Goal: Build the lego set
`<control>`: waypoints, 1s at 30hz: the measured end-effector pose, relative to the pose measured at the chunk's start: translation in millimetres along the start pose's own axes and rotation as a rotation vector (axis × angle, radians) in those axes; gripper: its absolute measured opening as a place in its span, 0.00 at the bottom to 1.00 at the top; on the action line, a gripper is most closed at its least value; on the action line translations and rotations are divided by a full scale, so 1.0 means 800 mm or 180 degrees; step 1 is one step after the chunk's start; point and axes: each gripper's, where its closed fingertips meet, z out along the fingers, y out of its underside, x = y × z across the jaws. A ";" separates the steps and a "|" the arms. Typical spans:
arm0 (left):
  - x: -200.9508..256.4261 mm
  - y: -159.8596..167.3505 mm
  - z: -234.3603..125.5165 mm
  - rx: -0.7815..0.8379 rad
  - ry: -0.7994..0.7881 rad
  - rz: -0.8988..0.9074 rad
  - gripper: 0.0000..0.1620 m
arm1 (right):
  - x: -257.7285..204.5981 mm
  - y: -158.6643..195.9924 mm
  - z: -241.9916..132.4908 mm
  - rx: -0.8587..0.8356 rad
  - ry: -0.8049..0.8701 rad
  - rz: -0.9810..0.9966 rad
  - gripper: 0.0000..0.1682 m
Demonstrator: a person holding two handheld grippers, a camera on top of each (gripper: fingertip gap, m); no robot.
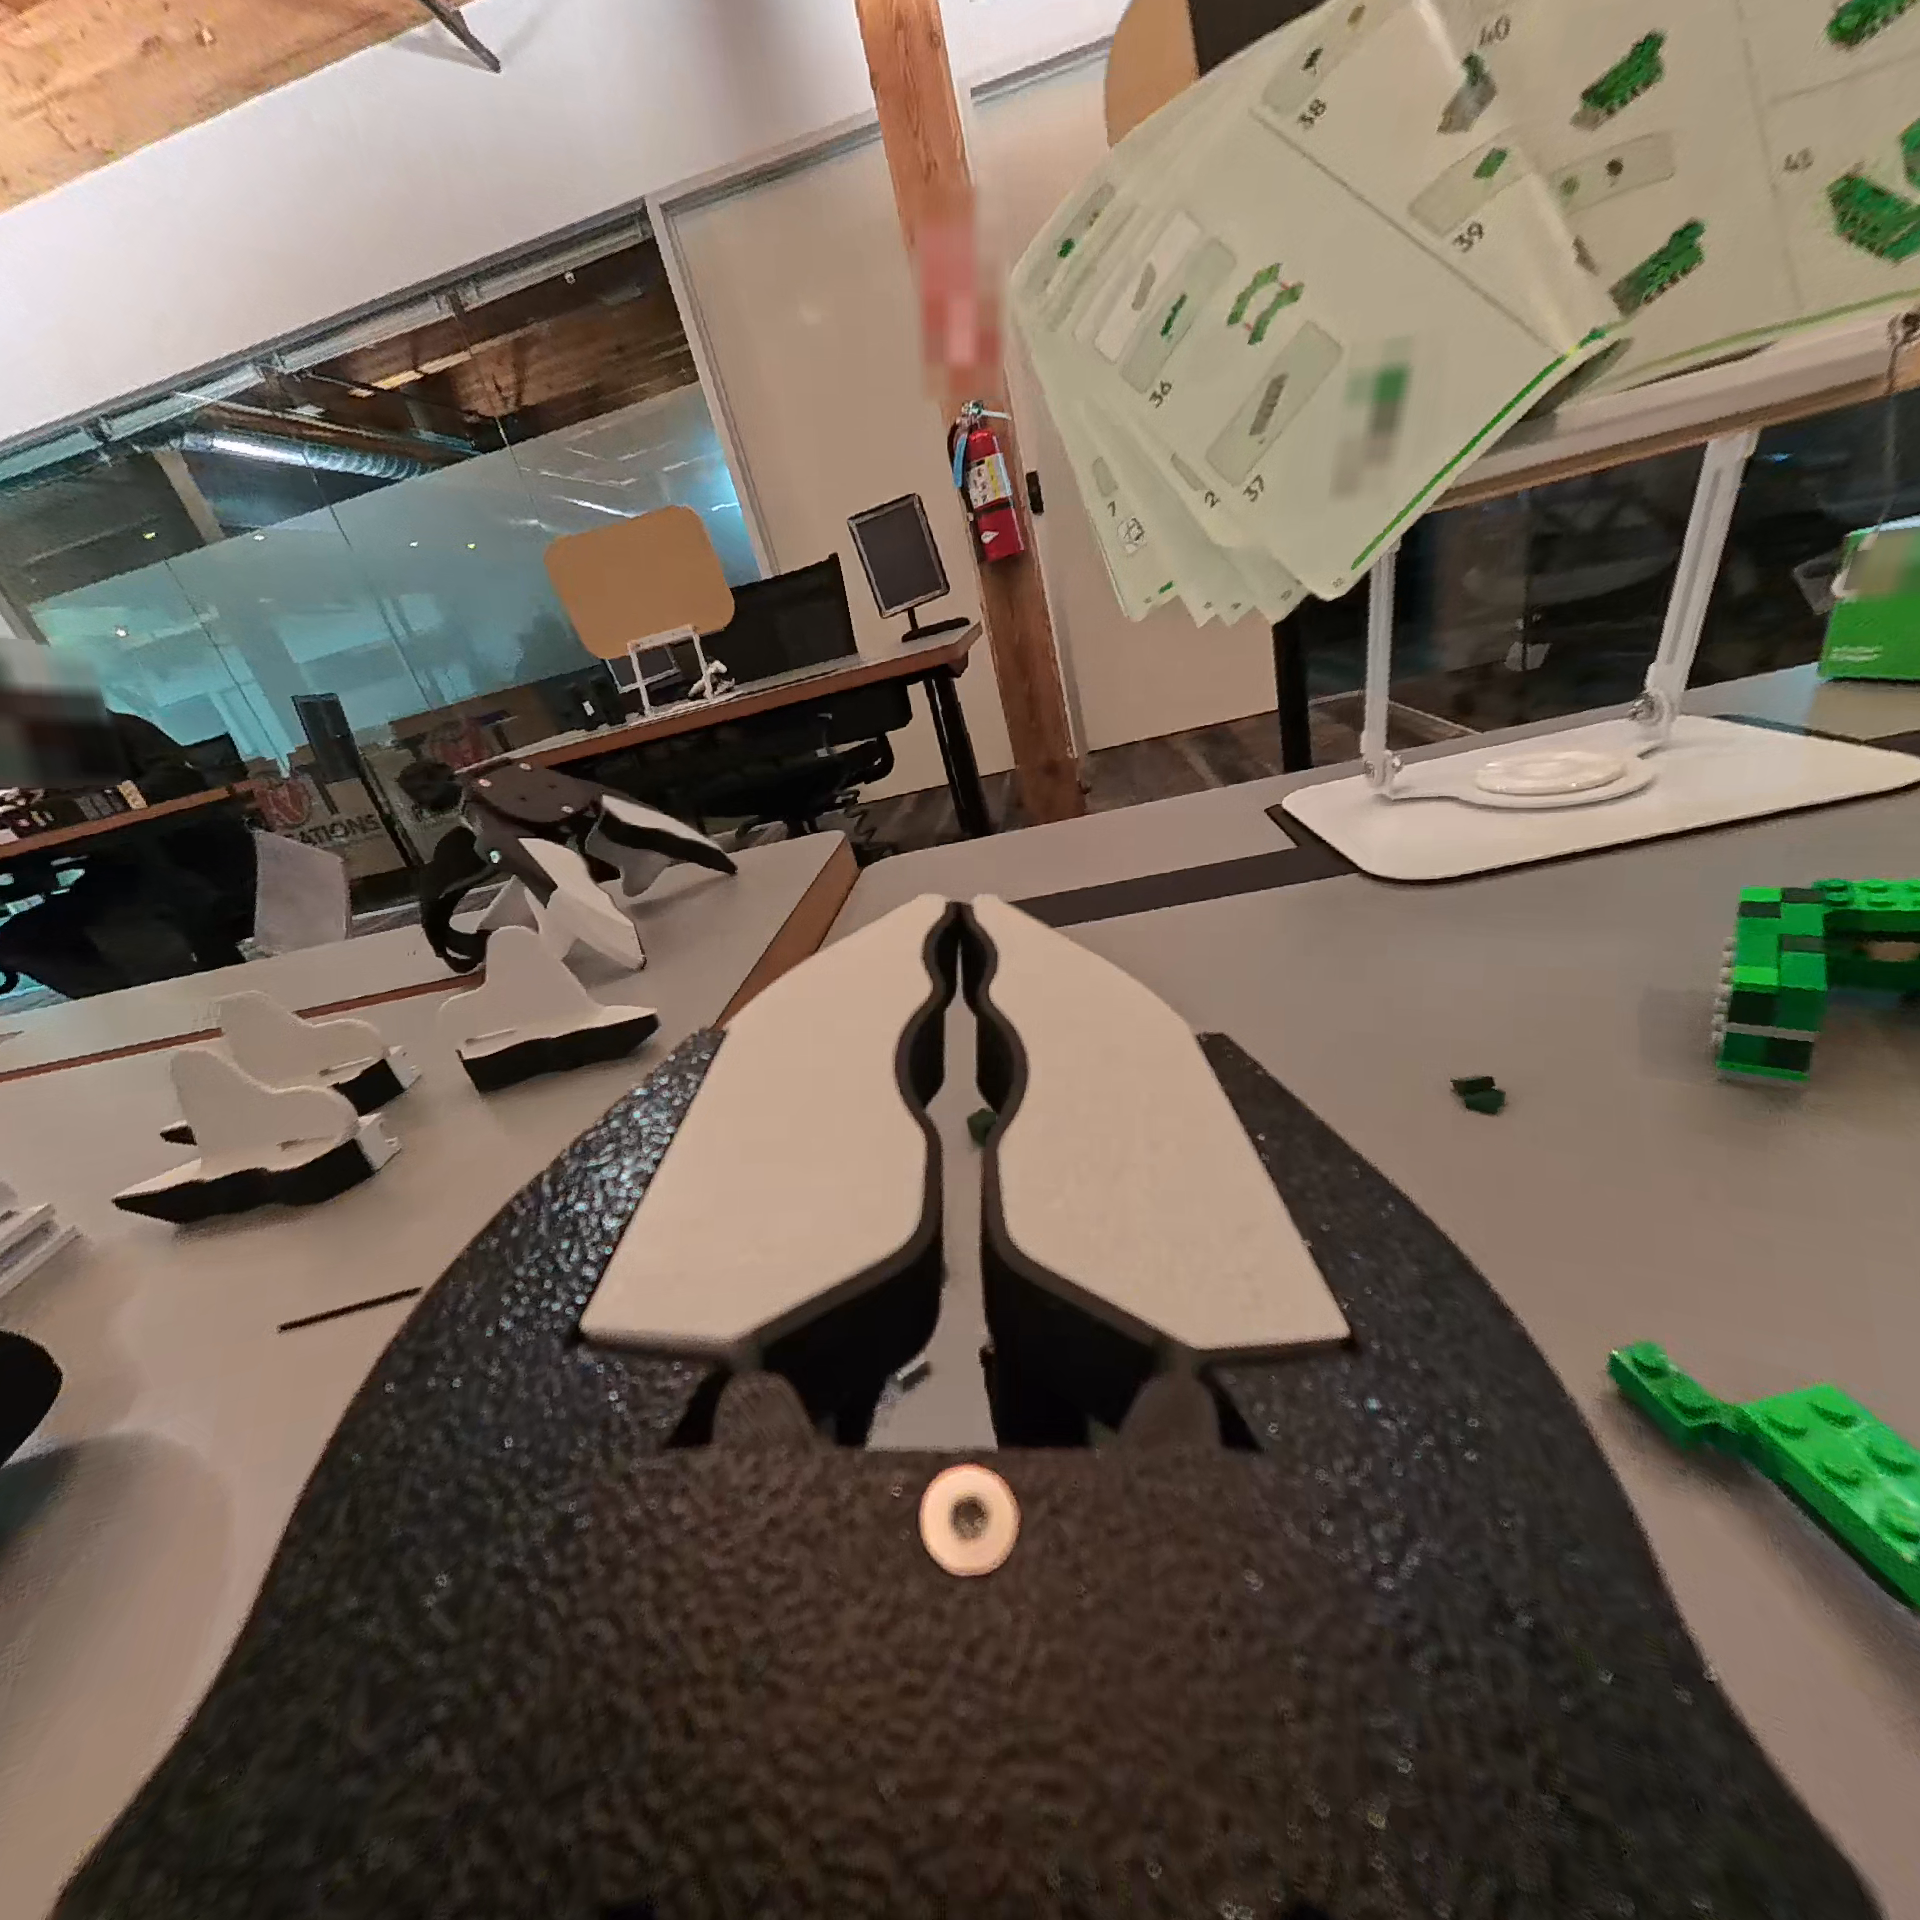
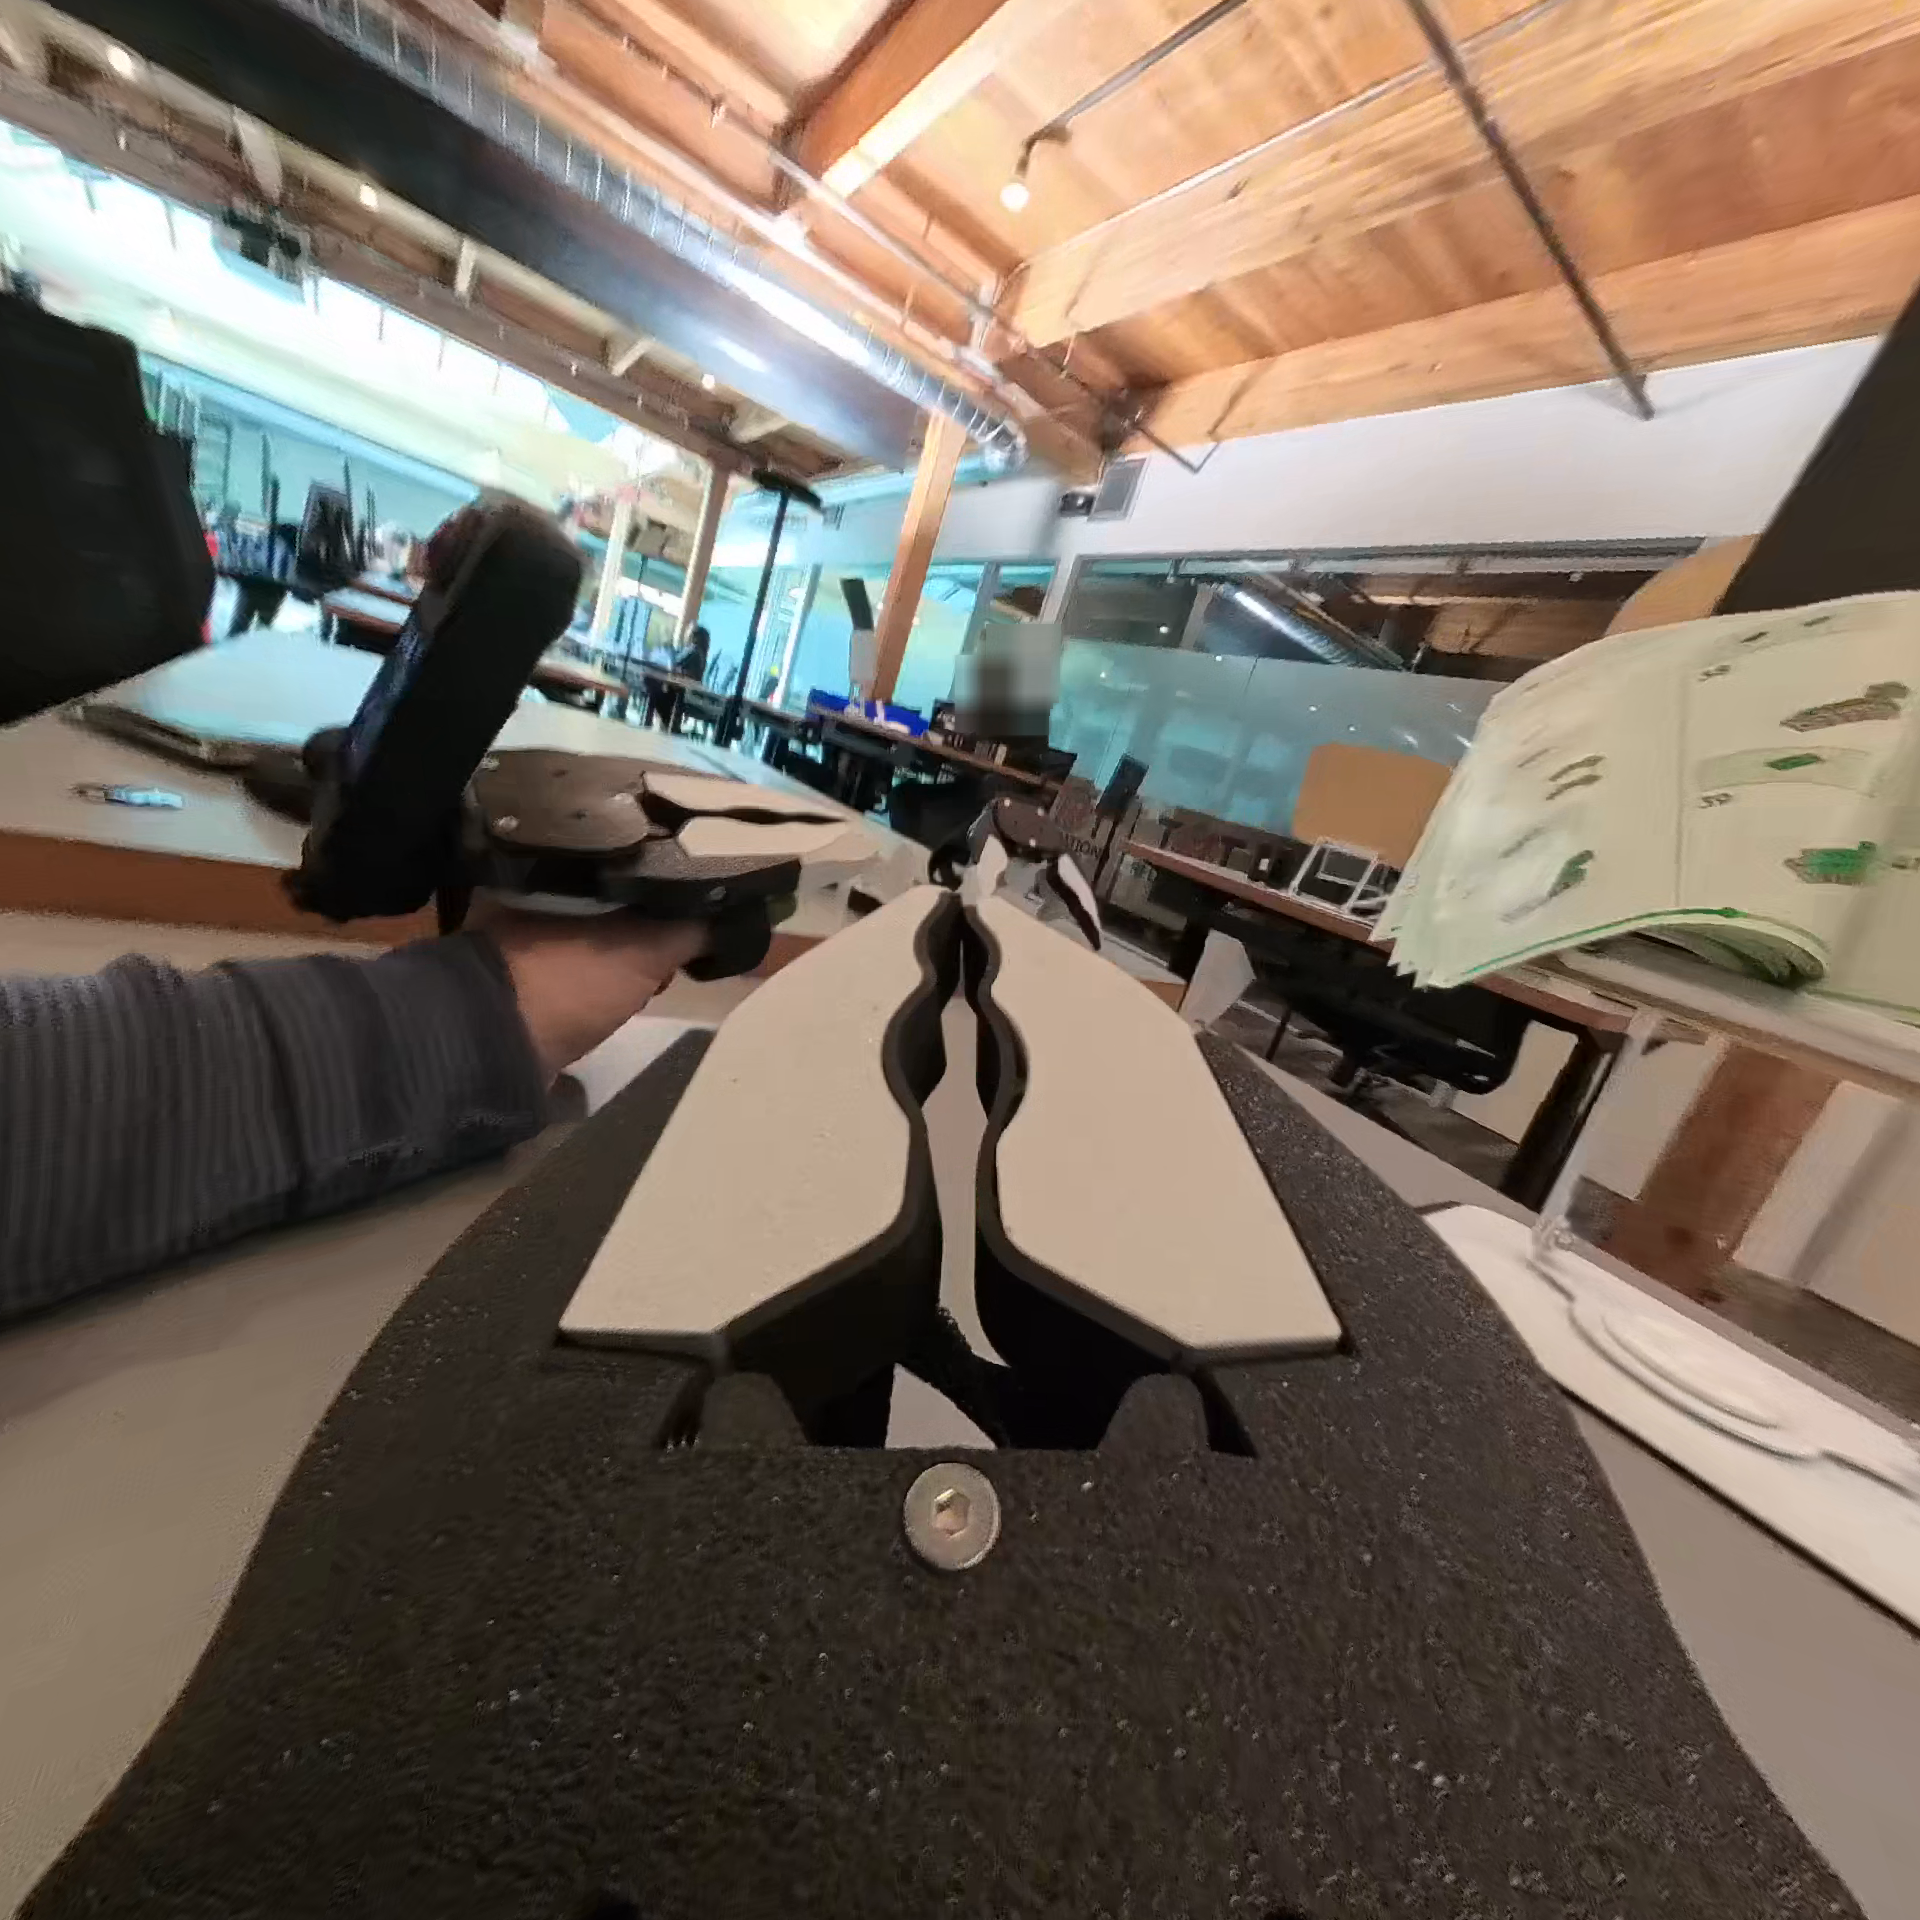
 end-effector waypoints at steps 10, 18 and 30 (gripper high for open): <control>-0.047 0.032 -0.003 -0.0497 -0.0459 0.0151 0.06 | 0.014 0.012 0.000 -0.0080 0.0084 0.0308 0.00; 0.036 0.053 0.013 -0.1141 0.0844 0.0044 0.09 | 0.006 0.017 0.009 -0.0111 -0.0019 0.0292 0.00; 0.074 0.112 0.098 -0.3146 0.2060 0.0082 0.07 | 0.011 0.025 0.013 -0.0169 0.0003 0.0345 0.00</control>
